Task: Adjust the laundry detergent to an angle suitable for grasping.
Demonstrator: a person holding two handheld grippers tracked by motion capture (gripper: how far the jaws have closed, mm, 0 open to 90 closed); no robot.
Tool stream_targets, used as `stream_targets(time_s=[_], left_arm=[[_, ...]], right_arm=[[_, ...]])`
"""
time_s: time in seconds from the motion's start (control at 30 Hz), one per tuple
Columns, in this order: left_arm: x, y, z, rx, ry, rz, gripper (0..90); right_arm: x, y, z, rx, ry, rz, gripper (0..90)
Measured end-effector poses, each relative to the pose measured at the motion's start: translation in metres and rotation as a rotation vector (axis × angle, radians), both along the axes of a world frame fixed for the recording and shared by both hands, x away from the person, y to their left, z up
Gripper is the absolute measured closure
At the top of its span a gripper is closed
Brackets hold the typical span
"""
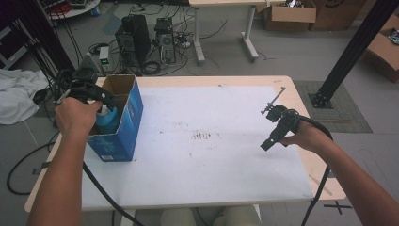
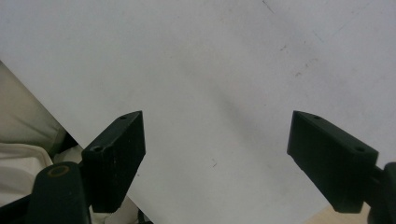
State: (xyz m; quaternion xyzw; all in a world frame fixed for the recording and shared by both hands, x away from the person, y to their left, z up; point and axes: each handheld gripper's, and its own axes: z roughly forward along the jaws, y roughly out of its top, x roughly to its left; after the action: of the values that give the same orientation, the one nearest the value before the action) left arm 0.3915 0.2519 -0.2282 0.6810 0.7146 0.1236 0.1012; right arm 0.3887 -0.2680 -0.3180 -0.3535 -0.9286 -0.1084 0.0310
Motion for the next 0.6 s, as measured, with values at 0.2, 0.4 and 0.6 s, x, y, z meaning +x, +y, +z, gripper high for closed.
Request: stream_targets(time_s=[0.2, 0.4, 0.6], left_arm=[[-0.004, -0.004, 0.013, 0.01, -0.024, -0.018, 28.6], [-0.006, -0.014, 0.024, 0.006, -0.038, -0.057, 27.1], [-0.008, -0.025, 0.032, -0.006, -0.034, -0.084, 22.0]], right_arm=[[-0.001, 0.0, 0.002, 0.005, -0.005, -0.002, 19.3], [-0.002, 0.001, 0.003, 0.01, -0.008, -0.005, 19.3], [-0.003, 0.0, 0.004, 0.012, -0.015, 0.002, 19.3]])
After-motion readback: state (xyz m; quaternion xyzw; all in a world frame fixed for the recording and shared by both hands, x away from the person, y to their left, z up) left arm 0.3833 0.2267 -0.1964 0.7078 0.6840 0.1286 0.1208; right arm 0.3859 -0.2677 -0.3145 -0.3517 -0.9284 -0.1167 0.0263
